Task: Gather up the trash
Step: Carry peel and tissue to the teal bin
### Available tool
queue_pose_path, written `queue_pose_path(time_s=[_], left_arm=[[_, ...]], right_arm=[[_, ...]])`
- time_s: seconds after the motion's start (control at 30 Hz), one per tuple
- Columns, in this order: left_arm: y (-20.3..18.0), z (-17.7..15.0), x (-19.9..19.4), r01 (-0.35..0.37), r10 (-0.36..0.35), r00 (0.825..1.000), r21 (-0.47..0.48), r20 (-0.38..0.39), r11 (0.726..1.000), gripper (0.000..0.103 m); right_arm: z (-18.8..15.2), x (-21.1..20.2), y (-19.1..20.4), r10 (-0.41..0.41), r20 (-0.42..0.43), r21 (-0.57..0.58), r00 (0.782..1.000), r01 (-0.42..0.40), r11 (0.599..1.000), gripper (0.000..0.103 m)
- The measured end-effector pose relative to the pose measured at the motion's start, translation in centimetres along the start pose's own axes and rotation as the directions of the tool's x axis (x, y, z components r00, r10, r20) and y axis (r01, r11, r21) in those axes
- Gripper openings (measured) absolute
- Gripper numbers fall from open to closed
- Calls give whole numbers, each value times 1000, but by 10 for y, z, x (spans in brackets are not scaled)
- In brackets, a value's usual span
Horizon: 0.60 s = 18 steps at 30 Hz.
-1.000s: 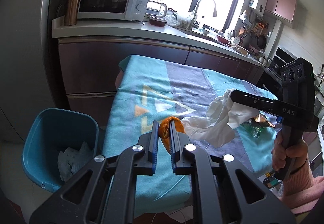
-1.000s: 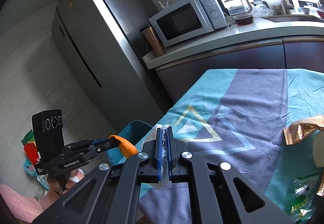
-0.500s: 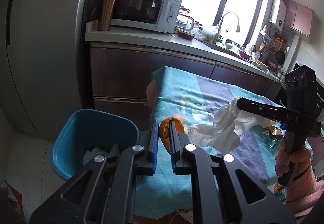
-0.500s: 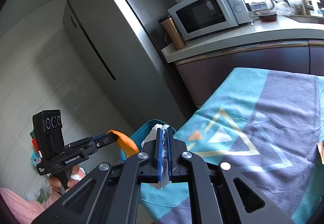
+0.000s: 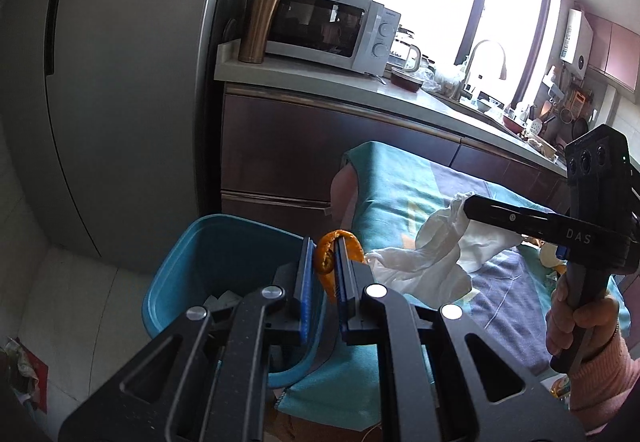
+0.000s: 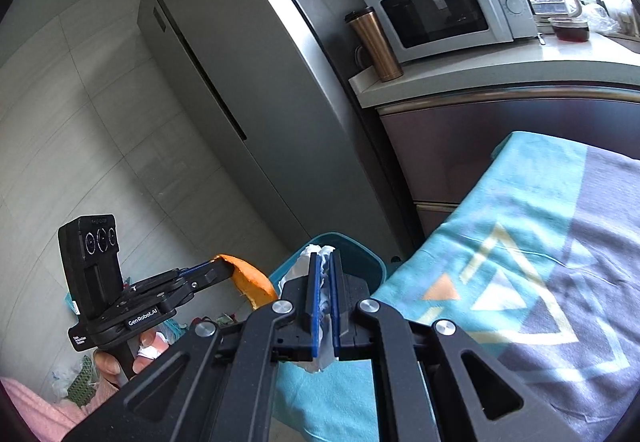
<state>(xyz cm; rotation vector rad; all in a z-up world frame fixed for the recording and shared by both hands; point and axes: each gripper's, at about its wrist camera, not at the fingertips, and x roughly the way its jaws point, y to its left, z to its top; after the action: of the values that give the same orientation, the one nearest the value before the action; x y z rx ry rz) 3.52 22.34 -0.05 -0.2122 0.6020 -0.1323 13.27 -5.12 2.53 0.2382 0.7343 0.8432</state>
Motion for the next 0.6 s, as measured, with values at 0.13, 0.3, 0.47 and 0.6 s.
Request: queue_pose_path(time_s=[0.13, 0.3, 0.47, 0.6], left_arm=[[9, -1, 2, -29, 29, 1000, -11, -4, 1000, 11], [20, -3, 9, -56, 56, 998, -25, -16, 998, 11], [26, -6, 13, -93, 92, 995, -24, -24, 995, 11], [31, -7, 19, -116, 115, 993, -25, -29, 993, 11]], right_arm=[[2, 15, 3, 7, -21, -5, 1000, -7, 1000, 4], [2, 28, 3, 14, -43, -1, 999, -14, 1000, 4], [1, 40, 5, 7, -63, -4, 998, -7, 1000, 4], [0, 53, 8, -6, -81, -8, 997, 6, 1000, 4]])
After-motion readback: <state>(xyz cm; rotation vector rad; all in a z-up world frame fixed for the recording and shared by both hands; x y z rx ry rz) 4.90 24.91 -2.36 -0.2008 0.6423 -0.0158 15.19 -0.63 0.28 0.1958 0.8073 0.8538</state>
